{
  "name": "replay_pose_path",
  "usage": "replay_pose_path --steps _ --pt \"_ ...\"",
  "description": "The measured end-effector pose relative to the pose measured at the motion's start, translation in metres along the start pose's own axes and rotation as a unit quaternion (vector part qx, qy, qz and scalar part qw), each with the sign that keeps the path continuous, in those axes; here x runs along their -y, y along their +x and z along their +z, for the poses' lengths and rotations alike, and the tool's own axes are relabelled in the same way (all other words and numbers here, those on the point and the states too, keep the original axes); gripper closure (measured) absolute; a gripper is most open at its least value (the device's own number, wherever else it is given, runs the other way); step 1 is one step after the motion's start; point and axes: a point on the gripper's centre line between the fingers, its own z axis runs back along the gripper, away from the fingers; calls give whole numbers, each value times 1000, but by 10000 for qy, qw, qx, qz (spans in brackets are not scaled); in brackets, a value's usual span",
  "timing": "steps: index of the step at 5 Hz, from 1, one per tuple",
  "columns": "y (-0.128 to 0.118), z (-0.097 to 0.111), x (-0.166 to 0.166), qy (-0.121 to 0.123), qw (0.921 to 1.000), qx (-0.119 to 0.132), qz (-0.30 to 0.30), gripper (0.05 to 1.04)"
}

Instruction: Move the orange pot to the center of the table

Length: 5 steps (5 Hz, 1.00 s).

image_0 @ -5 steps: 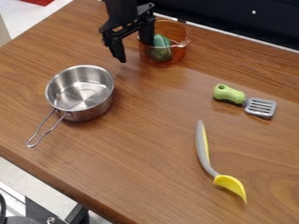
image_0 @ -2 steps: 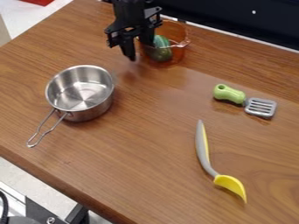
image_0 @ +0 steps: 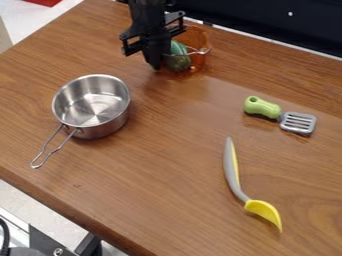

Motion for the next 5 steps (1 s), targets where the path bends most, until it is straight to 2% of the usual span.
replay_pose_path --steps 1,2,3,4,5 --pt "2 1 0 -139 9998 -83 -130 1021" --pt "4 12 -4 -311 9982 -255 -447 1021" --pt "-2 32 -14 -534 9920 -386 -1079 1021" --pt "-16 47 -33 -621 9821 -442 -1724 1021" --pt "-42 53 -58 -420 9635 -782 -2527 1021"
